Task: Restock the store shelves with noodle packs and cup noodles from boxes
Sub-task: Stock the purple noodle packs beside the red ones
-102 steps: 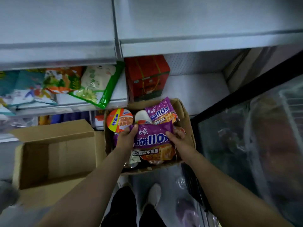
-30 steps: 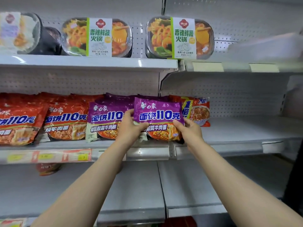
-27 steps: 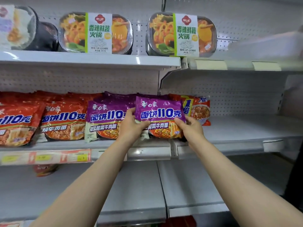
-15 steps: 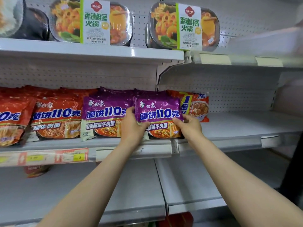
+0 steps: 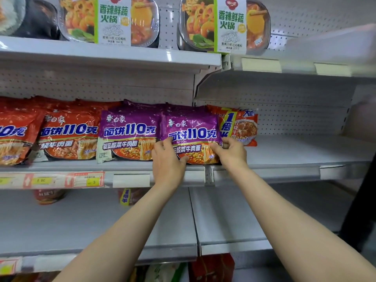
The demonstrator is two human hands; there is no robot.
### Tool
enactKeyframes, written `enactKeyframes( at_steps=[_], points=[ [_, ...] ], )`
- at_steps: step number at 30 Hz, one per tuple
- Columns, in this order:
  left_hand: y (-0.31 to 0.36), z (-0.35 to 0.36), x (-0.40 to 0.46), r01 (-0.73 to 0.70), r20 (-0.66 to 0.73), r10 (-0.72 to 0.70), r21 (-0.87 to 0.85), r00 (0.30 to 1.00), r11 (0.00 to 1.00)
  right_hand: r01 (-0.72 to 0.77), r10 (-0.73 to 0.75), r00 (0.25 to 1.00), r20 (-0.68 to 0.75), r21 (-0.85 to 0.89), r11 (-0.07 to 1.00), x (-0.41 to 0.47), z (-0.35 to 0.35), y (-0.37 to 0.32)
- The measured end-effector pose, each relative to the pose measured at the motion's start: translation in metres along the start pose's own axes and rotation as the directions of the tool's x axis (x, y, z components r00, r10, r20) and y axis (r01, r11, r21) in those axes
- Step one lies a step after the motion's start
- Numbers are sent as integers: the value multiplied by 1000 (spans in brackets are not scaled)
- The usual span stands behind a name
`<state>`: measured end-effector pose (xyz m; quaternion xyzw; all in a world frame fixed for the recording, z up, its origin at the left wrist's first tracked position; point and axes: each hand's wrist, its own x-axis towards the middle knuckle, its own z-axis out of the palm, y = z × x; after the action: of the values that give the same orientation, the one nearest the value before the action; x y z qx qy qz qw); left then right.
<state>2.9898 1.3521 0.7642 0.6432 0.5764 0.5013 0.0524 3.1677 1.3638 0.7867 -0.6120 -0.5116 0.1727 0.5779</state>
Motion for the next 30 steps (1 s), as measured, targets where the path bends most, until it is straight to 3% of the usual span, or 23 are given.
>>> enactKeyframes(
  at_steps=[5,8,13,19,25,30],
  points=[
    [3,4,-6,19,-62,-18,2,998,1000,8,-8,1000,5,43,999,-3,-13,3],
    [13,11,-15,-44,-144,38,-40,989,998,10,-10,1000,3,91,996,-5,-26,6],
    [36,22,-42,-94,-179,41,-302,983,949,0,-16,997,81,200,980,-14,-43,16],
    [56,42,-81,79,-76,-154,-595,985,800,-46,-1,987,162,286,957,-33,-63,37],
    [48,77,-130,187,-29,-245,-563,969,805,-128,71,974,215,264,956,-63,-81,80],
    [30,110,-182,335,102,-328,-477,939,812,-268,205,938,280,207,941,-92,-98,131]
  ],
)
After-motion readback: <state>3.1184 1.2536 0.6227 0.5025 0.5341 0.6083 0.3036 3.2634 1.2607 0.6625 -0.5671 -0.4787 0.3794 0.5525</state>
